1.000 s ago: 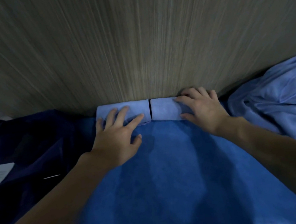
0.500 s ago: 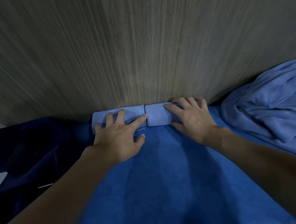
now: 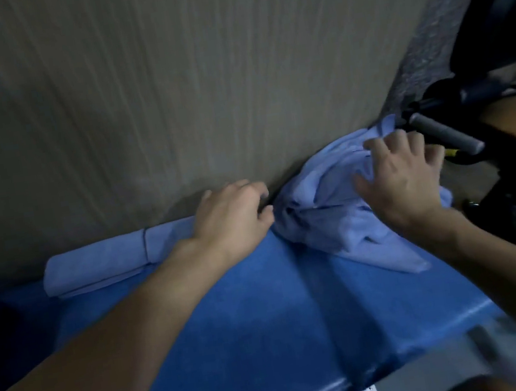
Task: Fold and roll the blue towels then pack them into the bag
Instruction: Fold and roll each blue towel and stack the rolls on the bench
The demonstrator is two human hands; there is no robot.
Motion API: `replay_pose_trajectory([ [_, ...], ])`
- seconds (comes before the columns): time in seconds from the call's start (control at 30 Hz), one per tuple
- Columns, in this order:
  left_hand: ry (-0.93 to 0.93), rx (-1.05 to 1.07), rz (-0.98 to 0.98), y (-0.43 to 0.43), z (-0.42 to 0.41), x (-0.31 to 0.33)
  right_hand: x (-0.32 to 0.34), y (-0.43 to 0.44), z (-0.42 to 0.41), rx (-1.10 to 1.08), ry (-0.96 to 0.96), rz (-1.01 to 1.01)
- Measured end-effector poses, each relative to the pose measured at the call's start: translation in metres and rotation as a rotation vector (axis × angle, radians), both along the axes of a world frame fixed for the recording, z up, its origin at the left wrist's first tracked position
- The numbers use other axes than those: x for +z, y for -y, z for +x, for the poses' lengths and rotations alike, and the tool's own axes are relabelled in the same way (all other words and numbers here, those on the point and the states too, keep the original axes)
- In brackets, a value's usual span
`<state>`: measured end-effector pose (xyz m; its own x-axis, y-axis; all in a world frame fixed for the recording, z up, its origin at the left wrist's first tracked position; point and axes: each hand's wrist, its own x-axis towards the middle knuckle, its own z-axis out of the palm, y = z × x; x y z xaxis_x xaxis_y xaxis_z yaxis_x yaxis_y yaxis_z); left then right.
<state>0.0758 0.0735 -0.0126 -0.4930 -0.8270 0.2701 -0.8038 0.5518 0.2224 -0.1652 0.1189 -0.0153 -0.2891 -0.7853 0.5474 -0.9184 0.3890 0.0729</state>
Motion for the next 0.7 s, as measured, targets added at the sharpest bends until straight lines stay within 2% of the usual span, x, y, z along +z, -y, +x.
replay_pose_trajectory([
  [0.03, -0.026, -0.009, 0.006, 0.0, -0.015, 0.003, 0.001, -0.004, -0.013, -0.055, 0.039, 0.056],
  [0.1, -0.05, -0.001, 0.012, 0.004, -0.043, 0.005, -0.003, -0.01, -0.029, -0.054, -0.01, 0.141],
  [0.2, -0.004, 0.067, 0.058, 0.016, -0.078, 0.003, -0.017, -0.011, -0.032, 0.172, -0.127, 0.164],
  [0.33, 0.059, 0.125, 0.217, 0.031, -0.093, -0.008, -0.033, -0.002, -0.018, 0.345, -0.109, 0.132],
  [0.4, -0.05, 0.113, 0.236, 0.033, -0.09, -0.011, -0.036, 0.002, -0.011, 0.356, -0.08, 0.103],
  [0.53, -0.398, 0.019, 0.197, 0.022, -0.087, 0.01, -0.026, 0.009, 0.007, 0.348, 0.059, -0.043],
  [0.7, -0.575, -0.116, 0.103, 0.012, -0.075, 0.058, 0.021, 0.01, 0.025, 0.504, 0.299, -0.222],
])
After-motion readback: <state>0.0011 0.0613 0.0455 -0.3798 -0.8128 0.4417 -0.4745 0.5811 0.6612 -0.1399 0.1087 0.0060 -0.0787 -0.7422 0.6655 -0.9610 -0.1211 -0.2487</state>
